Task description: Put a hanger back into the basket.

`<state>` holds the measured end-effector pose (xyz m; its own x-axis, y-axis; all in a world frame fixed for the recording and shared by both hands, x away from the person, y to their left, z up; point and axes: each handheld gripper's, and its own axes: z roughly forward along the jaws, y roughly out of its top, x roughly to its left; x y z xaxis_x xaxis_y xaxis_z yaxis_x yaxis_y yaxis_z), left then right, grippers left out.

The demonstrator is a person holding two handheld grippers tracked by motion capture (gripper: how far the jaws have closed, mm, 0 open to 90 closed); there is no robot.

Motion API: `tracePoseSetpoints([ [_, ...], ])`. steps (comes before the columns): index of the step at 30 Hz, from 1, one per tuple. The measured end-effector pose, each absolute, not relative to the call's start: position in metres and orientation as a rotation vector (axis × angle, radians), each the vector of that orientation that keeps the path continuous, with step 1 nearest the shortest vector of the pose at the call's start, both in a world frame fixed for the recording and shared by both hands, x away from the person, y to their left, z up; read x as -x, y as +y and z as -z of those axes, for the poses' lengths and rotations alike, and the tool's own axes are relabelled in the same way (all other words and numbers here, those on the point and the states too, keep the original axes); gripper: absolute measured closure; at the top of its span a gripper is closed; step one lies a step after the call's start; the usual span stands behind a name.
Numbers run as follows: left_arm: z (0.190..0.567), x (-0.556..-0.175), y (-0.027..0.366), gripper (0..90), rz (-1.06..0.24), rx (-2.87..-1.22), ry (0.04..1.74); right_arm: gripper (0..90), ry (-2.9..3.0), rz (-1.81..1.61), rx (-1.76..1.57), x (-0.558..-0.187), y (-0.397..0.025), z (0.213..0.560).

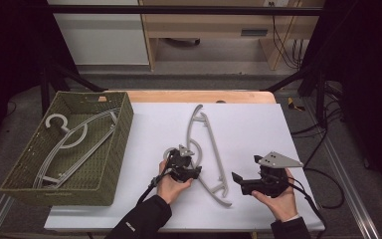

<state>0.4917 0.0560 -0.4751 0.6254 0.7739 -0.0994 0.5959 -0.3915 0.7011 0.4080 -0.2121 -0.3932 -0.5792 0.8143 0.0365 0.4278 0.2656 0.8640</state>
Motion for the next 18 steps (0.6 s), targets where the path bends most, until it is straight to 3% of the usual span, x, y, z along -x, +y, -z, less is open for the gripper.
tracePoseSetpoints([
  [9,0.4762,-0.4854,0.0469,47.3,-0.394,-2.118,1.122,6.5,2.131,-1.247,-1.128,-0.4091,-0.2103,0.3946],
  [18,0.4735,-0.4895,0.0532,52.7,-0.336,-2.124,1.12,6.5,2.127,-1.252,-1.125,-0.4083,-0.2113,0.3937],
])
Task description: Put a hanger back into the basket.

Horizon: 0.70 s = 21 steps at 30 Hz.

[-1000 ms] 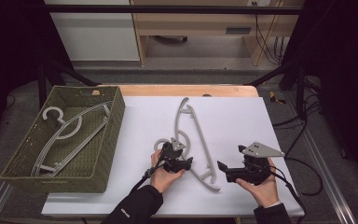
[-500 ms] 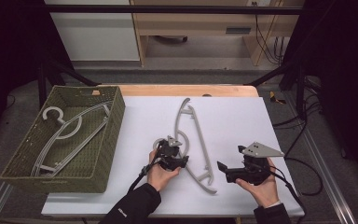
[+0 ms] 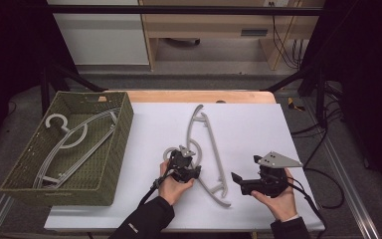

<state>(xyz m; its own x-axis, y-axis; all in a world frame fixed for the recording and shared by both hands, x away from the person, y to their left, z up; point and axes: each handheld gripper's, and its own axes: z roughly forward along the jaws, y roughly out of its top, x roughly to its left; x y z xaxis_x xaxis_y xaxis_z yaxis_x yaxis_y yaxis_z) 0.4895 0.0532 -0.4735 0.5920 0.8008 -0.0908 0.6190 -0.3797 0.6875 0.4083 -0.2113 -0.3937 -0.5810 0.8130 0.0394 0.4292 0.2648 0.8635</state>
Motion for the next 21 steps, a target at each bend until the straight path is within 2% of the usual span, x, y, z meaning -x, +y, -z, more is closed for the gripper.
tracePoseSetpoints([
  [8,0.47,-0.492,0.064,55.9,-0.31,-2.158,1.115,6.5,2.124,-1.258,-1.125,-0.408,-0.213,0.392],
  [11,0.468,-0.492,0.072,61.0,-0.275,-2.147,1.109,6.5,2.124,-1.261,-1.122,-0.407,-0.213,0.392],
  [16,0.466,-0.492,0.082,64.0,-0.234,-2.15,1.101,6.5,2.122,-1.264,-1.124,-0.407,-0.213,0.392],
  [20,0.462,-0.496,0.087,69.4,-0.249,-2.123,1.121,6.5,2.123,-1.262,-1.124,-0.408,-0.213,0.392],
  [21,0.461,-0.499,0.088,66.8,-0.268,-2.115,1.125,6.5,2.119,-1.264,-1.129,-0.407,-0.213,0.392],
])
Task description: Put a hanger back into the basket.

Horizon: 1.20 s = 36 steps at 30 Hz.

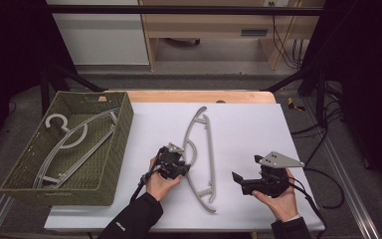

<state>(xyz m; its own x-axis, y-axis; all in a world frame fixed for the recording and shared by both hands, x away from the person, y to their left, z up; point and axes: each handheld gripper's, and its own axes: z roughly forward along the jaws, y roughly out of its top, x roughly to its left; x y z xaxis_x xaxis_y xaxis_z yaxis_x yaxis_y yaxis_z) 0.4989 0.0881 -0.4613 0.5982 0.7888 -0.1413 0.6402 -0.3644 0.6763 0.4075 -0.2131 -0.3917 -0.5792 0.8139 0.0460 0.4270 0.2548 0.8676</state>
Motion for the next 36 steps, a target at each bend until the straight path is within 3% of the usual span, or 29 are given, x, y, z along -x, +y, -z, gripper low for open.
tracePoseSetpoints([
  [2,0.461,-0.506,0.092,60.9,-0.279,-2.078,1.162,6.5,2.118,-1.267,-1.125,-0.408,-0.213,0.392],
  [10,0.475,-0.519,0.092,55.8,-0.268,-2.015,1.201,6.5,2.123,-1.263,-1.123,-0.408,-0.212,0.393],
  [22,0.471,-0.521,0.074,62.1,-0.383,-2.111,1.221,6.6,2.123,-1.27,-1.123,-0.408,-0.212,0.392],
  [28,0.468,-0.526,0.079,65.4,-0.324,-2.107,1.205,6.5,2.128,-1.265,-1.126,-0.407,-0.211,0.393],
  [29,0.466,-0.526,0.082,70.3,-0.306,-2.108,1.195,6.5,2.128,-1.265,-1.121,-0.408,-0.211,0.392],
  [36,0.465,-0.526,0.083,70.9,-0.315,-2.113,1.197,6.6,2.118,-1.272,-1.124,-0.407,-0.212,0.391],
])
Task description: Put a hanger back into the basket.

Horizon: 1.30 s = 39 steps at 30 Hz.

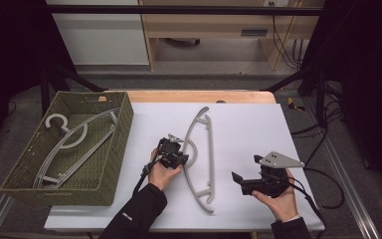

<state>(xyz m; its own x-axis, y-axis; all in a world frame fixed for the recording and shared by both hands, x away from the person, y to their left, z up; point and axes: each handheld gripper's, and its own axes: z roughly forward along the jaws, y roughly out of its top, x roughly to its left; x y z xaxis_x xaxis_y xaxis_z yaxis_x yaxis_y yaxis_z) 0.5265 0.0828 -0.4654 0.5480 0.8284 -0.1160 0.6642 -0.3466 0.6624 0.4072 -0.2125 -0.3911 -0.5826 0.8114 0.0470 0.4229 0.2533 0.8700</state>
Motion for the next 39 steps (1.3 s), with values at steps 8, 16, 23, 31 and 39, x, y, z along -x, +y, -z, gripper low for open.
tracePoseSetpoints([
  [8,0.467,-0.528,0.072,52.3,-0.322,-2.081,1.243,6.6,2.12,-1.268,-1.126,-0.408,-0.212,0.391],
  [16,0.467,-0.526,0.066,64.2,-0.401,-2.152,1.259,6.6,2.123,-1.269,-1.121,-0.407,-0.212,0.391],
  [23,0.461,-0.529,0.086,75.7,-0.304,-2.189,1.156,6.6,2.12,-1.274,-1.118,-0.406,-0.213,0.39],
  [31,0.462,-0.528,0.083,67.7,-0.306,-2.131,1.167,6.6,2.126,-1.266,-1.122,-0.407,-0.212,0.392],
  [39,0.468,-0.53,0.08,68.6,-0.358,-2.158,1.204,6.7,2.117,-1.273,-1.126,-0.407,-0.212,0.391],
])
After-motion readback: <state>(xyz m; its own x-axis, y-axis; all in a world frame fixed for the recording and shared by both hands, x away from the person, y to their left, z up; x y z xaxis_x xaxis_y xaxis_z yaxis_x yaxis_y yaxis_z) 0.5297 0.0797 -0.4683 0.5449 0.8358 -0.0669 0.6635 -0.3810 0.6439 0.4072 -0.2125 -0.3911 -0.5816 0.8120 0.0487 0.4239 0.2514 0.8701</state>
